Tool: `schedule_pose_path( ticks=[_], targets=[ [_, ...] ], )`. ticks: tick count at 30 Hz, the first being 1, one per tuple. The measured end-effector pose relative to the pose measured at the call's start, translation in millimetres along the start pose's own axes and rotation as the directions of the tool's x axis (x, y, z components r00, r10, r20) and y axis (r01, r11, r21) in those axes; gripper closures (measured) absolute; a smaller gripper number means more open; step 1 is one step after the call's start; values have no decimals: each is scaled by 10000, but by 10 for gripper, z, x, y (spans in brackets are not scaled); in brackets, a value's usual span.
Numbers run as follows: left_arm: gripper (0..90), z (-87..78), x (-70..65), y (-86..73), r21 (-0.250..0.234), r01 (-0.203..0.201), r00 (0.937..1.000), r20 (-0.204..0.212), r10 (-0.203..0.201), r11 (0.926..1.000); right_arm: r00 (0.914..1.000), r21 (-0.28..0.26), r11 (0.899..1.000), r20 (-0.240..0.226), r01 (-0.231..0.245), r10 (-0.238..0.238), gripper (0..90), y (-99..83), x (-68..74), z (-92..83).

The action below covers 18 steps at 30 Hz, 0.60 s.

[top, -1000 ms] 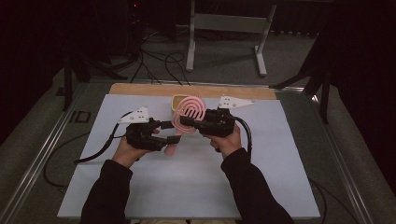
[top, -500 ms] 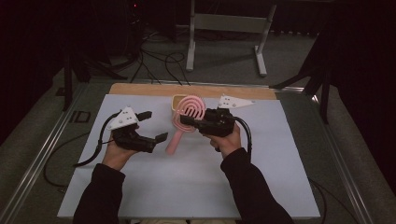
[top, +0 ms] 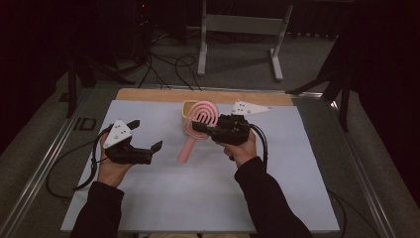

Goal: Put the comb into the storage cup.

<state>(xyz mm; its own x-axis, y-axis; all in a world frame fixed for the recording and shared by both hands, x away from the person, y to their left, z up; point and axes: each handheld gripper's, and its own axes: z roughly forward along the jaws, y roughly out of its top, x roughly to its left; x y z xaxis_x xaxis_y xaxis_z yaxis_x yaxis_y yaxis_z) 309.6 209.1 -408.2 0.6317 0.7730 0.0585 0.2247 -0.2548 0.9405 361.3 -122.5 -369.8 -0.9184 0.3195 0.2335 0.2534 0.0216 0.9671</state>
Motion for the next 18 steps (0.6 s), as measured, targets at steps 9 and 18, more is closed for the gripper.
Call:
schedule_pose_path(
  ticks=[9, 18],
  targets=[
    [0, -127, -8, -227, -142, 162, 9980, -615, -170, 9998, 9999, 36, 10000, 158, 51, -51, 637, 9, 10, 4],
    [0, -263, 0, -473, -51, 422, 9942, -990, -425, 9991, 9996, 83, 9999, 235, 125, -127, 636, 10, 12, 17]
  ],
)
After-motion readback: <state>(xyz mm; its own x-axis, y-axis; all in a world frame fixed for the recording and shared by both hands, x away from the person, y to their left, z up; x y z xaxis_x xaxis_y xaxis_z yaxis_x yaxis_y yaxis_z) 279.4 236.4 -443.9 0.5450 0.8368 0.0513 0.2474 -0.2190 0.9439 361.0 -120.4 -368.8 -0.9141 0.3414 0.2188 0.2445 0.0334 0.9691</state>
